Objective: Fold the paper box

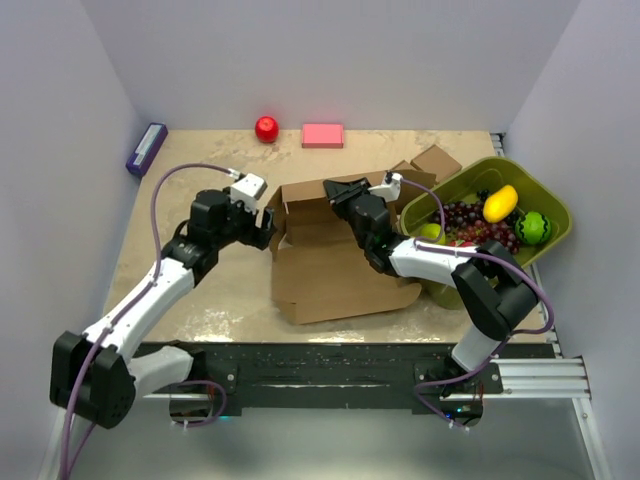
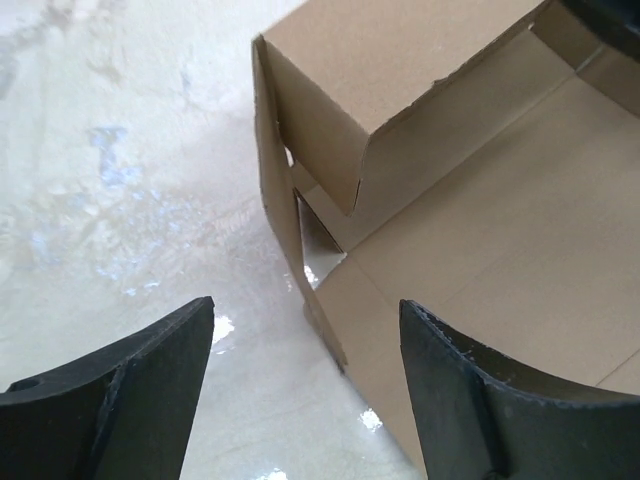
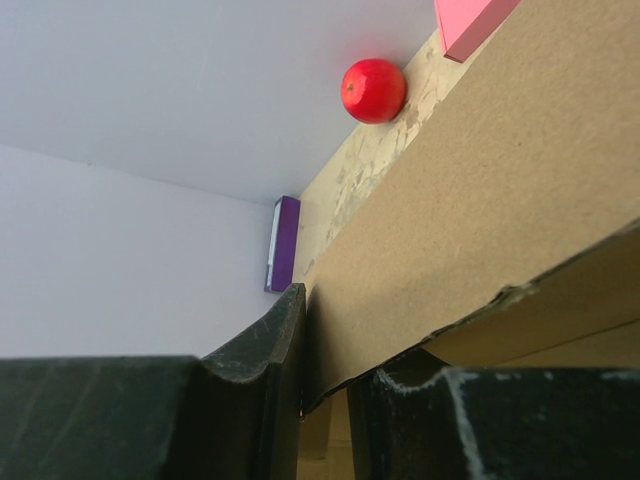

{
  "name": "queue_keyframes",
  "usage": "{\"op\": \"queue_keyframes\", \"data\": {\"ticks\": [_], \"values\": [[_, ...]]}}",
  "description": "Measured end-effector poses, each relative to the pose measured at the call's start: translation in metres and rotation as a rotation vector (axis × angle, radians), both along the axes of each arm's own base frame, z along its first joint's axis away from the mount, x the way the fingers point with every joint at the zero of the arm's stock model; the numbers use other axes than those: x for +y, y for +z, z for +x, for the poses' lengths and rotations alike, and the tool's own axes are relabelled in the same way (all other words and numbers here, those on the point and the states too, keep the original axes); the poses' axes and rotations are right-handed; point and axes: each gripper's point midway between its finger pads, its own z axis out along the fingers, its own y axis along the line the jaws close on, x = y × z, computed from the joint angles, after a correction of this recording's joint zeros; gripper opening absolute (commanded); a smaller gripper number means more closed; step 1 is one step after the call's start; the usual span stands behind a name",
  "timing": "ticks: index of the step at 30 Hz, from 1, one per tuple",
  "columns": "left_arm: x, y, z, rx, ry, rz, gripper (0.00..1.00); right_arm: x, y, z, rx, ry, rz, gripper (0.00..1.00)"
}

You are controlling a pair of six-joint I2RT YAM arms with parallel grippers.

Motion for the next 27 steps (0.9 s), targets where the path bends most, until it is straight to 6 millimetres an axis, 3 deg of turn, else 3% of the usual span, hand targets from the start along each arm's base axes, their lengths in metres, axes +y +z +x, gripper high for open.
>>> {"op": "queue_keyframes", "data": {"ticks": [5,9,12,14,16,18,27], "values": [[0.021,0.035,-0.002,-0.171,0.067,-0.025,0.91,-0.001,-0.001,0.001,0.002,0.000,-0.001,0.22],[0.047,0.052,0.004,-0.262,0.197,-0.012,0.91,-0.003,-0.001,0.002,0.004,-0.003,-0.002,0.22],[0.066,0.038,0.016,-0.221,0.303,0.046,0.88,-0.004,-0.002,0.002,0.005,-0.005,-0.002,0.22],[0.071,0.015,0.023,-0.150,0.331,0.092,0.87,-0.004,-0.002,0.002,0.006,-0.005,-0.004,0.22],[0.070,-0.008,0.022,-0.075,0.319,0.126,0.86,-0.005,-0.002,0.002,0.007,-0.005,-0.004,0.22],[0.065,-0.018,0.018,-0.038,0.286,0.131,0.85,-0.005,-0.003,0.002,0.008,-0.005,-0.005,0.22],[0.019,-0.021,0.009,-0.001,0.042,0.018,0.78,-0.006,-0.005,0.002,0.011,-0.001,-0.004,0.21]]}}
